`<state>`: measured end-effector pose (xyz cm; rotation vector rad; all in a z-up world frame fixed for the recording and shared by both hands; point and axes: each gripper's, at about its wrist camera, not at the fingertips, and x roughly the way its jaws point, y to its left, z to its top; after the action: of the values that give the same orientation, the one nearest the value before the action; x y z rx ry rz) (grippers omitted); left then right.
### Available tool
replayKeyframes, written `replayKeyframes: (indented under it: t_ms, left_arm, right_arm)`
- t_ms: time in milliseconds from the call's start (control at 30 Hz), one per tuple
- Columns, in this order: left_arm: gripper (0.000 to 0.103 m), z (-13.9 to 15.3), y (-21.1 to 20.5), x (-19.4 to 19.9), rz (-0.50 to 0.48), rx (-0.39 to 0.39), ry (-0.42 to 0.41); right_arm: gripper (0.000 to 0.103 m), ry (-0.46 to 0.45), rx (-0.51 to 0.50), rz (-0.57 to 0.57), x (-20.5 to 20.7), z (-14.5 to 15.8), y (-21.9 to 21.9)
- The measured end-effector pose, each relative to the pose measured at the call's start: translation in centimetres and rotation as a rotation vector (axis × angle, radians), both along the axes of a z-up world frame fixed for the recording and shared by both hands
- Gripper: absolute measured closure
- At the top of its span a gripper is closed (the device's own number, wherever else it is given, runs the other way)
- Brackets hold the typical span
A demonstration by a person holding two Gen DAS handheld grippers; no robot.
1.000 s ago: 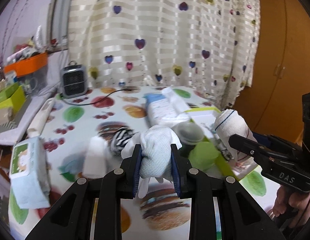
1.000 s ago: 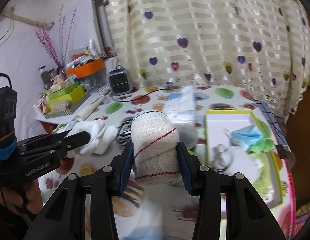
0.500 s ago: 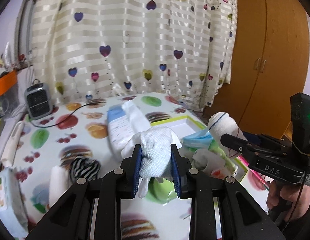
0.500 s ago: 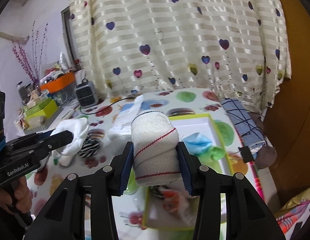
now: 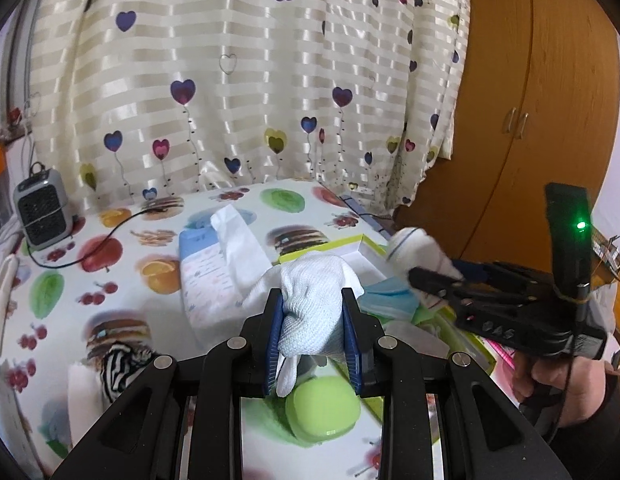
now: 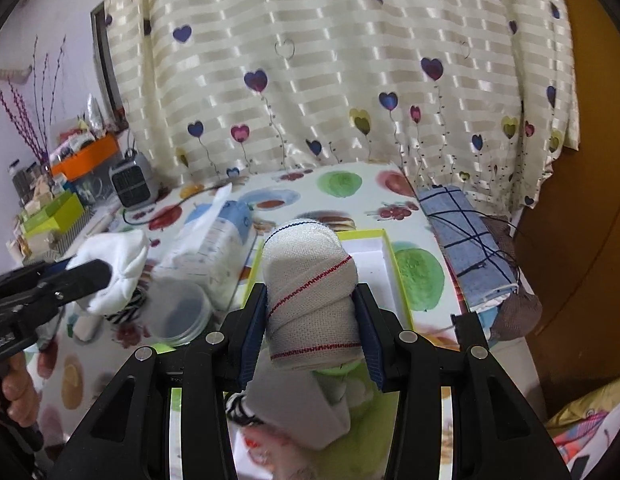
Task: Organize soft objects
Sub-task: 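Carry the bandage roll and white towel with both tools over the tray, then open both tools to drop the bandage roll and towel into the tray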
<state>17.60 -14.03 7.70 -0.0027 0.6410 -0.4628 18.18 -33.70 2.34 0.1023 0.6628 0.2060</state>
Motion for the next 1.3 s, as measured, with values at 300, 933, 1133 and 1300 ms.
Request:
replayKeyframes:
  t_ms: [300, 933, 1133, 1300]
  left_arm:
    - [0.077, 0.1, -0.3, 2.6, 0.003, -0.005, 0.013]
    - [0.077, -1.3, -2.8, 5.1, -0.024, 0.005, 0.085]
    - [0.077, -1.1, -5.0, 5.8, -0.060, 0.028, 0.097]
    - [0.076, -1.4, -7.8, 6.6, -0.109, 0.028, 0.125]
  right_arm:
    - [0.059, 0.114, -0.071, 0.088, 4.4, -3.1, 2.3]
    - [0.056, 0.091, -0.008, 0.130, 4.3, -2.8, 1.2]
    - [0.056, 0.035, 0.041, 0.031, 2.5, -1.7, -1.4]
    - [0.056, 0.024, 0.073, -0.031, 0.9, -1.3, -3.6]
